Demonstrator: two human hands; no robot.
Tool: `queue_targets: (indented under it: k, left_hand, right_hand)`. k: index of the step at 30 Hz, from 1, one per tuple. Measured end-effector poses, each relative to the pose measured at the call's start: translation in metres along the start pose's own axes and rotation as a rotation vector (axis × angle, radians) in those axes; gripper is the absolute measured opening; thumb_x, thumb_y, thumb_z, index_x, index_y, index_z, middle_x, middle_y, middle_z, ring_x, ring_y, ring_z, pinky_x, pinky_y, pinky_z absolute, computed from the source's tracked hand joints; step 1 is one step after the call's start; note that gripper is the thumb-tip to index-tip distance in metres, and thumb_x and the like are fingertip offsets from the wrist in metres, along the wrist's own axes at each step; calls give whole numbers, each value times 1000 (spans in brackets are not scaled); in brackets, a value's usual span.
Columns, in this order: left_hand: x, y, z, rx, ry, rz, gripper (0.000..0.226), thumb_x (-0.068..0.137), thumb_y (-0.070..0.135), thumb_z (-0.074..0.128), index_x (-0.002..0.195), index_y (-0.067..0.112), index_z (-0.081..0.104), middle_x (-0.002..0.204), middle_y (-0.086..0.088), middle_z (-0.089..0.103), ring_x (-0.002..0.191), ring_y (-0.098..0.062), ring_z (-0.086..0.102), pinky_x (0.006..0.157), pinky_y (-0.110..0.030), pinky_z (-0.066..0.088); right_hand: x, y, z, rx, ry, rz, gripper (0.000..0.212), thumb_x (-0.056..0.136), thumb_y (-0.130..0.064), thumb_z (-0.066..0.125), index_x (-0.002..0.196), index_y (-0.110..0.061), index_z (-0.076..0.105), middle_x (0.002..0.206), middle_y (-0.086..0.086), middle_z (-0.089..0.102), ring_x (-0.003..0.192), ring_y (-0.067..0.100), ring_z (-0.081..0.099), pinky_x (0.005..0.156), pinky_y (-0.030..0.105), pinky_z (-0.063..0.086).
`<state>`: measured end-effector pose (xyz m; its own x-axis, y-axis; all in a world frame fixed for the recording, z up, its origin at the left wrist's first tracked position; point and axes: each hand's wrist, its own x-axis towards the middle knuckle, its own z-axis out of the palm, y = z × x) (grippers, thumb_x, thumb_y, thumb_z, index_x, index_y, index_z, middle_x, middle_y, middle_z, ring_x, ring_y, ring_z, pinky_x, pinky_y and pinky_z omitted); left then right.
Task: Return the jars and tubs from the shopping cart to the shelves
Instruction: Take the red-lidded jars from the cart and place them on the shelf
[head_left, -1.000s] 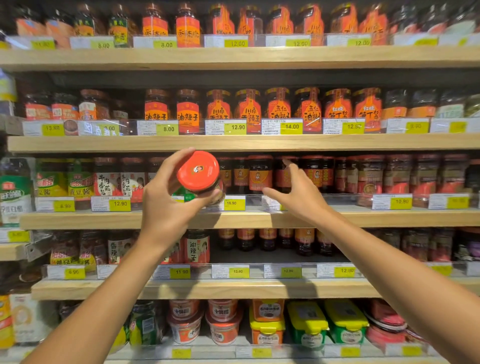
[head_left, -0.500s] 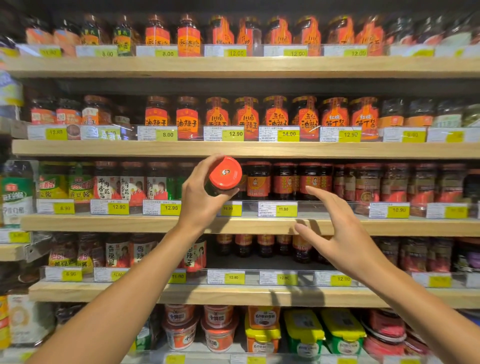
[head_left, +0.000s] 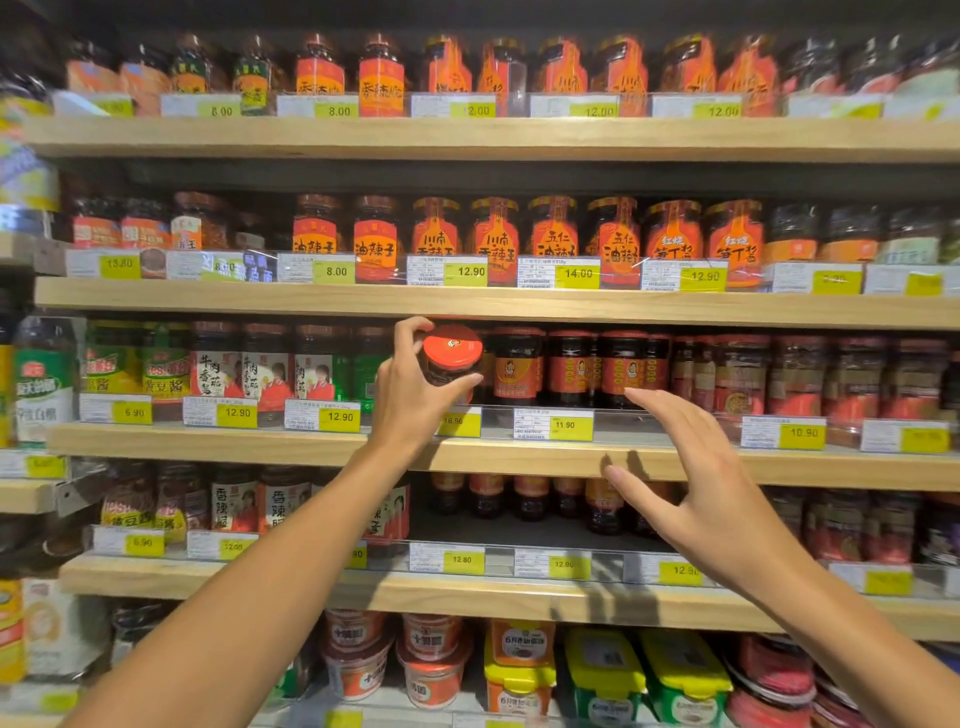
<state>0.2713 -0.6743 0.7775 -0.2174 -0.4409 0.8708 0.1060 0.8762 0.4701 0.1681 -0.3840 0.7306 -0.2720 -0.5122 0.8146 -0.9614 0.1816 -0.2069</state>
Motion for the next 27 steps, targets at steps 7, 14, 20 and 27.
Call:
queue_targets:
  k: [7,14,20,27]
  left_hand:
    - [6,6,9,129,-20,-80,82,70,46,86,128,12,39,127,-16,62,119,-27,57,84,-34,46]
    - [12,16,12,62,67,-204,74,74,52,81,119,1,53,103,-2,57,93,-17,52,72,-28,40]
    - [27,18,17,186,57,-275,70,68,68,76,89,3,60,85,-9,65,78,-27,63,64,-45,56]
    - [32,24,22,352,-71,-301,59,76,59,77,84,3,63,82,-9,63,77,-30,62,61,-36,45]
  right_hand:
    - [-4,-5,-12,-59,-6,-116,67,94,-58,55,153,-35,33,155,-21,33,149,3,20,118,30,24]
    - [-8,-5,-23,-102,-17,-150,66,94,-57,53,152,-32,35,155,-18,35,149,7,23,120,35,28]
    - [-14,-1,-34,-141,-16,-148,65,94,-56,54,152,-31,36,155,-18,36,150,6,22,119,27,22]
    - [-25,3,-45,-168,-15,-122,66,94,-56,55,152,-32,37,155,-19,36,150,5,22,119,16,13]
